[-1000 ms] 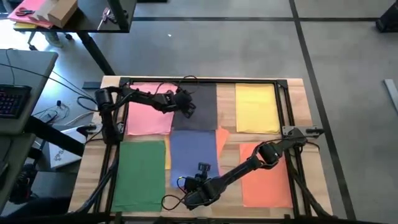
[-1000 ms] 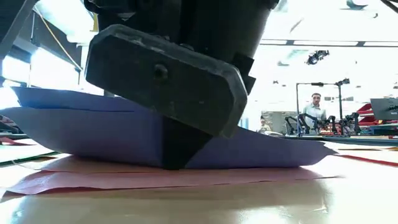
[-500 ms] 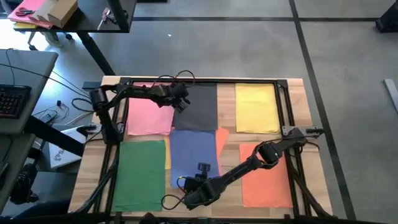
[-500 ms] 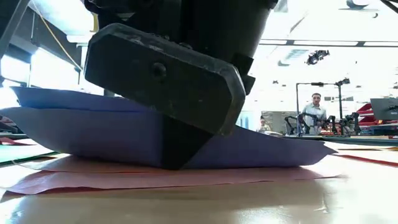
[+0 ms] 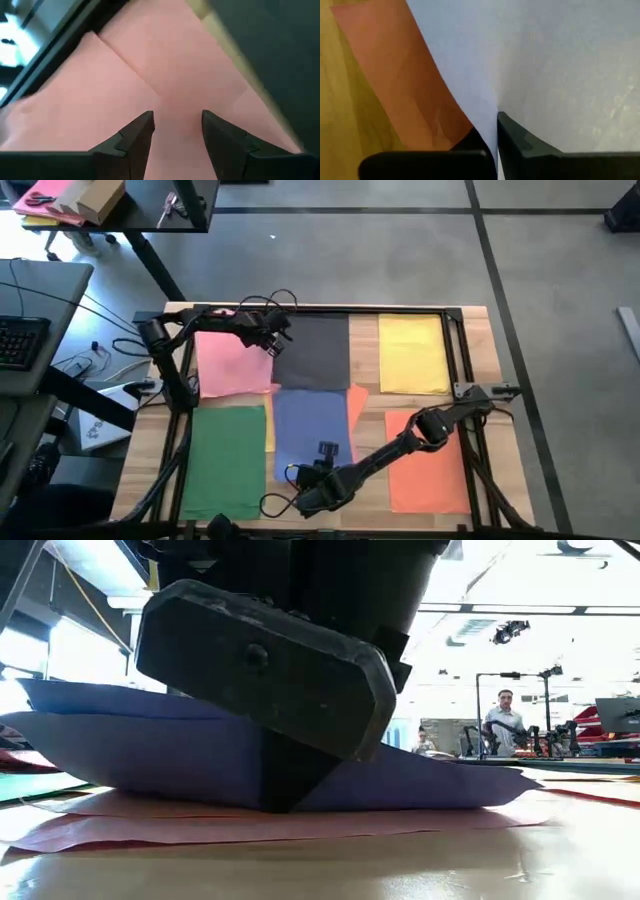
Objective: Organize paper
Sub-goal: Adjust the stacked colored papers
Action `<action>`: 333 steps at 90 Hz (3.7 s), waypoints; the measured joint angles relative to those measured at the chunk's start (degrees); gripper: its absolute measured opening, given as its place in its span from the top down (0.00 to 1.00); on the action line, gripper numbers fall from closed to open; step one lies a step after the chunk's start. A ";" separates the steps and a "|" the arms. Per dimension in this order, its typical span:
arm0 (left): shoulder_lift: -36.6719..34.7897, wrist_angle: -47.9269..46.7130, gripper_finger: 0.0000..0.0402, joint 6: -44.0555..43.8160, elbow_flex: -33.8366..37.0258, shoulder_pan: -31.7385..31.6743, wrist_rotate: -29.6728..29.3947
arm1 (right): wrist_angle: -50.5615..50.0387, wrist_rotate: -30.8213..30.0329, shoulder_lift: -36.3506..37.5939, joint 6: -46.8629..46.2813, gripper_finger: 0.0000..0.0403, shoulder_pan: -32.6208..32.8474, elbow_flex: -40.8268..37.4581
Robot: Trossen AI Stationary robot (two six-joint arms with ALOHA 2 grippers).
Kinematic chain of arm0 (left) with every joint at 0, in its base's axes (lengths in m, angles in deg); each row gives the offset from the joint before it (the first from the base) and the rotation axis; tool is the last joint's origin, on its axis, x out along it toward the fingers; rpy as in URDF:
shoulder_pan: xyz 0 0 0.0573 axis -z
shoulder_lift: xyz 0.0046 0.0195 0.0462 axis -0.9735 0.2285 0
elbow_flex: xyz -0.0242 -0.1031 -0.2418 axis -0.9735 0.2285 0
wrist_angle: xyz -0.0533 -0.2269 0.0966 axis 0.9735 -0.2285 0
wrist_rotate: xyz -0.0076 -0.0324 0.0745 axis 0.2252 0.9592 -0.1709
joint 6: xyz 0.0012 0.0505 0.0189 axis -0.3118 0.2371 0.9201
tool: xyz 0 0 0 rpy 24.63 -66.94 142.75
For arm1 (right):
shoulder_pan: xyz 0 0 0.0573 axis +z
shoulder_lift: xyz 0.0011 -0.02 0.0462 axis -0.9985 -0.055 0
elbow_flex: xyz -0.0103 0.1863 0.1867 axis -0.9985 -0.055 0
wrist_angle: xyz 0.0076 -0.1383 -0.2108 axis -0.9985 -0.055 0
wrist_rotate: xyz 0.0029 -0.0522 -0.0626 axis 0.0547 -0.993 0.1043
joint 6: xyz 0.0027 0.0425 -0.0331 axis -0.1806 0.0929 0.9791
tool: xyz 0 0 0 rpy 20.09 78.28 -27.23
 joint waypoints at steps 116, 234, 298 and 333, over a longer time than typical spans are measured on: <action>-2.55 9.35 0.61 -0.79 -0.15 -2.18 4.28 | 0.02 0.21 0.00 0.90 1.00 -0.42 0.00; -3.91 -3.71 0.61 -1.97 4.90 -6.19 1.39 | 0.33 0.00 -0.02 1.44 1.00 -0.57 -0.02; -10.57 -4.30 0.61 6.23 1.20 1.55 0.94 | -15.09 0.67 7.04 -3.82 1.00 -6.26 1.25; -16.54 -7.54 0.61 8.04 1.70 1.39 4.02 | -0.44 24.98 4.46 -1.55 1.00 -4.49 -4.00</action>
